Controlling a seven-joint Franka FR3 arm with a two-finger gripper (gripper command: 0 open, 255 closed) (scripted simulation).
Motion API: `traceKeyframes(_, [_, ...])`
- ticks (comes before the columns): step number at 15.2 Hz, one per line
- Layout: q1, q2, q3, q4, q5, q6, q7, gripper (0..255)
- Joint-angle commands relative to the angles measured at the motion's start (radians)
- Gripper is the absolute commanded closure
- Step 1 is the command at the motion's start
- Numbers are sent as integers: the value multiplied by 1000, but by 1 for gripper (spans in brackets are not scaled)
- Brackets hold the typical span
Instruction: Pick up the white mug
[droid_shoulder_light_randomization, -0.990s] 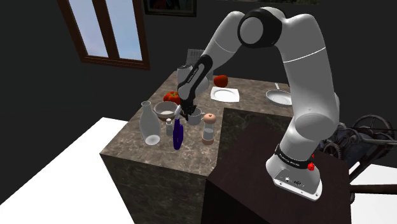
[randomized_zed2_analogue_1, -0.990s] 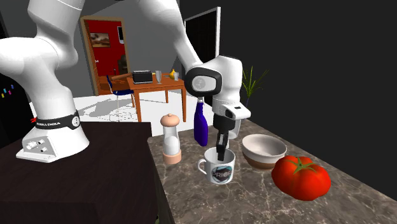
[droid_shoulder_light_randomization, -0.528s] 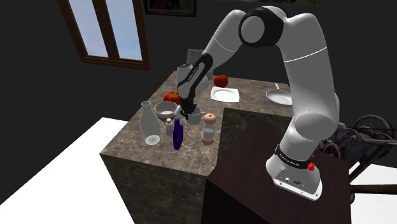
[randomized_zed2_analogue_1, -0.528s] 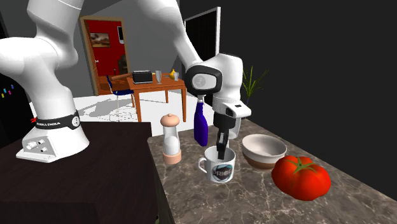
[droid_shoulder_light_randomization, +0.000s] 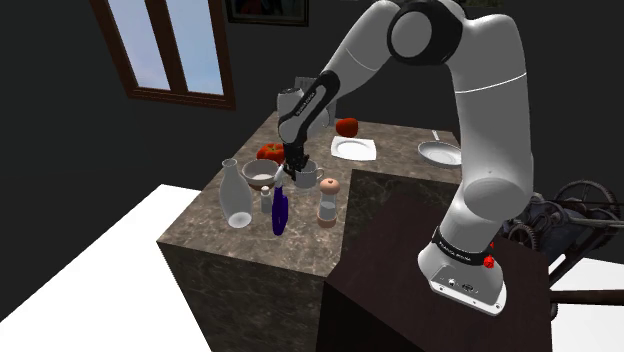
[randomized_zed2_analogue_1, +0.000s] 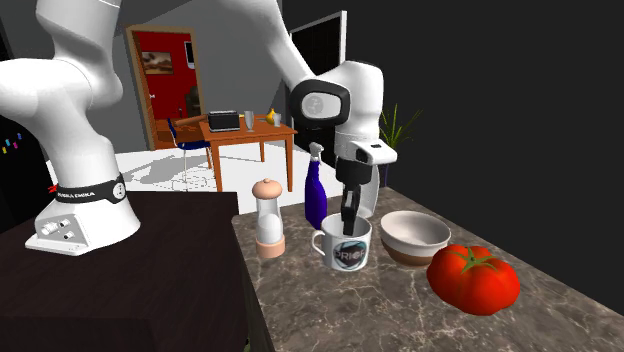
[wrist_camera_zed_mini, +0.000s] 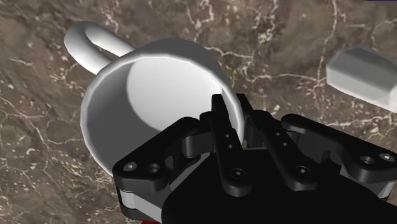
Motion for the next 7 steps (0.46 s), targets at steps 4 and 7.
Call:
traceKeyframes(4, [1,-56,0,-1,0,-55,-1,255])
traceKeyframes(7, [1,-68,0,-1,0,-67,-2,255])
